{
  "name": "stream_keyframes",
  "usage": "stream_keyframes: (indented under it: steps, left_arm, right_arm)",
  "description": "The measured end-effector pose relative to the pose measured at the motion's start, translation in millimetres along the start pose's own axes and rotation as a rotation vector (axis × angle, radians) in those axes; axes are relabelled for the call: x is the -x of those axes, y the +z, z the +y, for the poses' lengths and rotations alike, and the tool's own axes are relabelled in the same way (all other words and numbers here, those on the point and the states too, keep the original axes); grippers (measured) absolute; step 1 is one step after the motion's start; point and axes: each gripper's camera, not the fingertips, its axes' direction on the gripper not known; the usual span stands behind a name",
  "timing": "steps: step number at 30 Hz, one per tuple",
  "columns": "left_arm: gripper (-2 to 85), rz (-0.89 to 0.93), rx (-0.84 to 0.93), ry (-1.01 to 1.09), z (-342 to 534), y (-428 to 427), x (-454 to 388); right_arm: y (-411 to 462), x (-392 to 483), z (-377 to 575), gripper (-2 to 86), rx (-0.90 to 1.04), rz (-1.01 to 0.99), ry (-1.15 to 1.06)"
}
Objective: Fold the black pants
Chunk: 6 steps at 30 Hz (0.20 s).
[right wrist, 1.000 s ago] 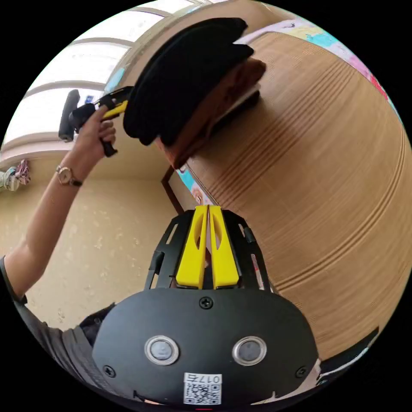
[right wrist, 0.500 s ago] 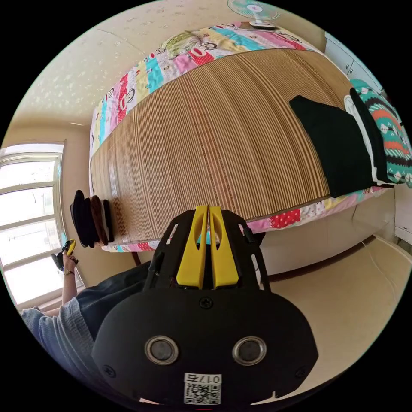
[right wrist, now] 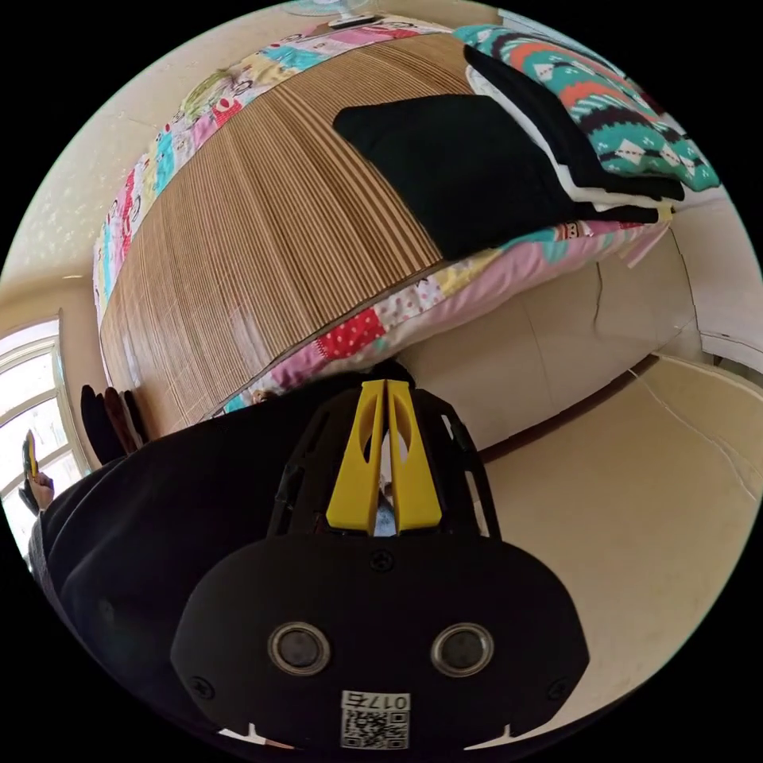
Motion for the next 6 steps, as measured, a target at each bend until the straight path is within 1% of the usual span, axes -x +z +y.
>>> stream_keyframes:
  steps: [4,6]
  left_arm:
    - [2.5,0.103,0.069,0.076,61.0,65.2,-77.3]
    - [2.3,0.128,0.104,0.088,80.4,92.5,-99.9]
  right_arm:
    - [-12.2,-64.0,-33.1,1.0,-0.154,-0.101,0.110]
    - [-26.3,-93.7,-46.8,1.4,-0.228,-0.128,0.166]
